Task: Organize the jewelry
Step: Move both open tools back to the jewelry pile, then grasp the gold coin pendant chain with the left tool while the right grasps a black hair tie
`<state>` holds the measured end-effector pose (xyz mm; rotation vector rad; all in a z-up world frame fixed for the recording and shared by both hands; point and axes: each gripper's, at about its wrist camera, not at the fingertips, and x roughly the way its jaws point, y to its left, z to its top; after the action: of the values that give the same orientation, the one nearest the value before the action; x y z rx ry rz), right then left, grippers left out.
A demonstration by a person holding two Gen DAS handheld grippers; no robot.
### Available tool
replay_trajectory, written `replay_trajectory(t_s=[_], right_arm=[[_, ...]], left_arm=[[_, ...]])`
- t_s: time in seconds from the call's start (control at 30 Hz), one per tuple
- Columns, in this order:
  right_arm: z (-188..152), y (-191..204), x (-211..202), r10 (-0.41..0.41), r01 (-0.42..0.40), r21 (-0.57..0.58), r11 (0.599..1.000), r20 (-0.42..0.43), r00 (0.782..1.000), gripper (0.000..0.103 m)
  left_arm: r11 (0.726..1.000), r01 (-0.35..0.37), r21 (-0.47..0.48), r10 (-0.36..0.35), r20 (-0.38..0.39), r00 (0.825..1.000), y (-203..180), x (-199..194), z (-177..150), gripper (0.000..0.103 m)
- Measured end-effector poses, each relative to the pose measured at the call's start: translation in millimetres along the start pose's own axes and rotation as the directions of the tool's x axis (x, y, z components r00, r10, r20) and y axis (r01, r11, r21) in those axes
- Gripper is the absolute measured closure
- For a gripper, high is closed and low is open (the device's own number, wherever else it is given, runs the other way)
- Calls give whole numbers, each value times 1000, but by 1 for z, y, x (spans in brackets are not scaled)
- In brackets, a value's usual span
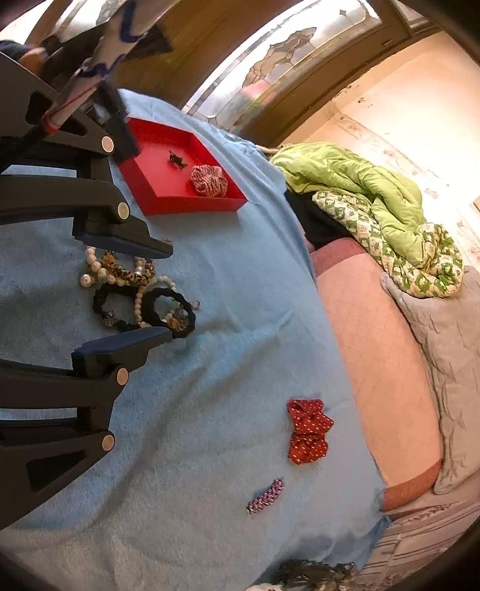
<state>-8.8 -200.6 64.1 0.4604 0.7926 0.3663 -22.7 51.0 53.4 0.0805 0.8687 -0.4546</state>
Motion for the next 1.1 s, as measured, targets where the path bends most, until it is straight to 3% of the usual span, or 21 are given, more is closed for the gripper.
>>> replay_trajectory(t_s=[0.23, 0.33, 0.47, 0.8, 0.9, 1.1], right_arm=[[-2, 1, -5, 13, -13, -26, 1000, 7, 1000, 61], [-3, -4, -7, 13, -13, -19, 1000, 7, 1000, 61], [-1, -6, -7, 17, -17, -16, 1000, 6, 1000, 61], [-1, -7, -5, 12, -12, -16, 1000, -2, 1000, 61], [0, -10, -4, 1, -1, -10, 1000, -4, 1000, 61], [8, -22, 4, -19, 19, 20, 1000, -12, 1000, 61]], left_arm=[[1000, 21, 5, -21, -58, 998, -2, 31, 0, 64], [1000, -12, -8, 11, -84, 996, 2, 46, 3, 64], [998, -64, -14, 63, -79, 995, 6, 57, 10, 64], [997, -77, -7, 77, -78, 994, 5, 76, 21, 64], [995, -104, 11, 105, -65, 992, 2, 76, 21, 75], [1000, -19, -11, 19, 2, 1000, 1, 54, 25, 76]])
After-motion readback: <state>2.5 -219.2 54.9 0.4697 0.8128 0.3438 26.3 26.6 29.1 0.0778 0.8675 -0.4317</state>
